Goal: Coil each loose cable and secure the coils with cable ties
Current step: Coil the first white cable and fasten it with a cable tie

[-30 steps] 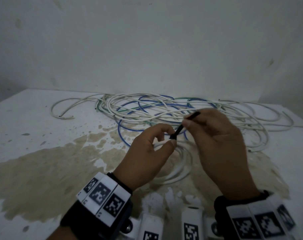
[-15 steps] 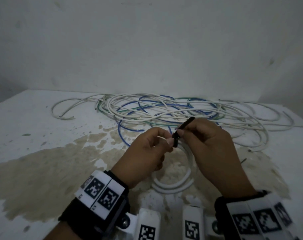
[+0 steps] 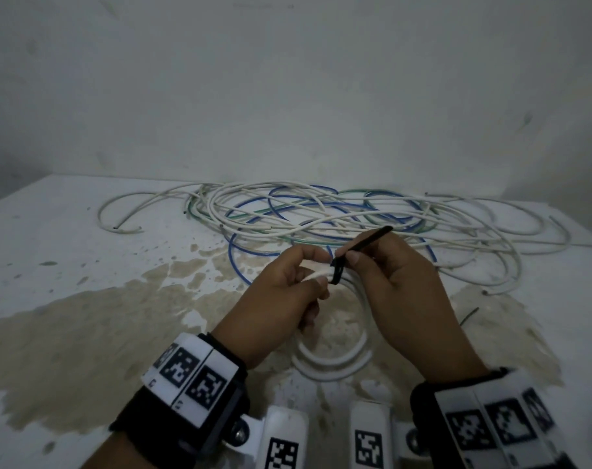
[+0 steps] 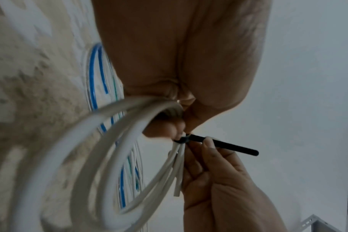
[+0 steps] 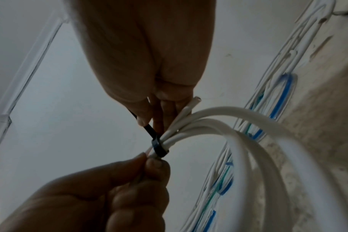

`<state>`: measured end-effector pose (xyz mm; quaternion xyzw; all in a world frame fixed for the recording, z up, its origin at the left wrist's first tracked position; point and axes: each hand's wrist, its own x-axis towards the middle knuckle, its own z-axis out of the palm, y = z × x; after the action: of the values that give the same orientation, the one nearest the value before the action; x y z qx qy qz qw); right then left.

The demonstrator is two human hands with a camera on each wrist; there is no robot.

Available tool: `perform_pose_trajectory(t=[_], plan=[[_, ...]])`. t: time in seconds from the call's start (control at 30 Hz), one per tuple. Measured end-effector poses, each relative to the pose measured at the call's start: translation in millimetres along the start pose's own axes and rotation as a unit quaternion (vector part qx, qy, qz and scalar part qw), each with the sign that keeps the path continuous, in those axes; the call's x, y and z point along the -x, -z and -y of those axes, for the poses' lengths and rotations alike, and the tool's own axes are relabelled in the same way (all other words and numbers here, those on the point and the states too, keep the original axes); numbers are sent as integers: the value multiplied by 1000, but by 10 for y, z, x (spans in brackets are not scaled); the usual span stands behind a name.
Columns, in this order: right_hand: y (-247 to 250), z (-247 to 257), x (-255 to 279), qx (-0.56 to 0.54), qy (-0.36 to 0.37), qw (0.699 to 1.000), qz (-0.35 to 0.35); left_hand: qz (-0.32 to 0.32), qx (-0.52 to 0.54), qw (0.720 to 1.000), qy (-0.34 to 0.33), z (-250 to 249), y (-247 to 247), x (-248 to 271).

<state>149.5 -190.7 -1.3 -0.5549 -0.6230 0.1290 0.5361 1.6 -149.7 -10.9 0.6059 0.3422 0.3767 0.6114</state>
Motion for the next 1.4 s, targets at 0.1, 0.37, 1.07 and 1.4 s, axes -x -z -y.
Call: perform_pose_trajectory(t=[0.1,0.37,1.07,1.4], plan=[[-22,-1,5,-1,9,1000,6,-18,-5,1000,-16,5,-37,9],[5,106,-3,91,143,985,-34,-71,-38,993,-86,25,-54,-16],[-49,-43,-16,-184,-194,963,-37,-44,339,935,91,-118,-46,23],[-194,-31,-64,-318,-301,893,108,-155,248,953,76,-127,201,142]])
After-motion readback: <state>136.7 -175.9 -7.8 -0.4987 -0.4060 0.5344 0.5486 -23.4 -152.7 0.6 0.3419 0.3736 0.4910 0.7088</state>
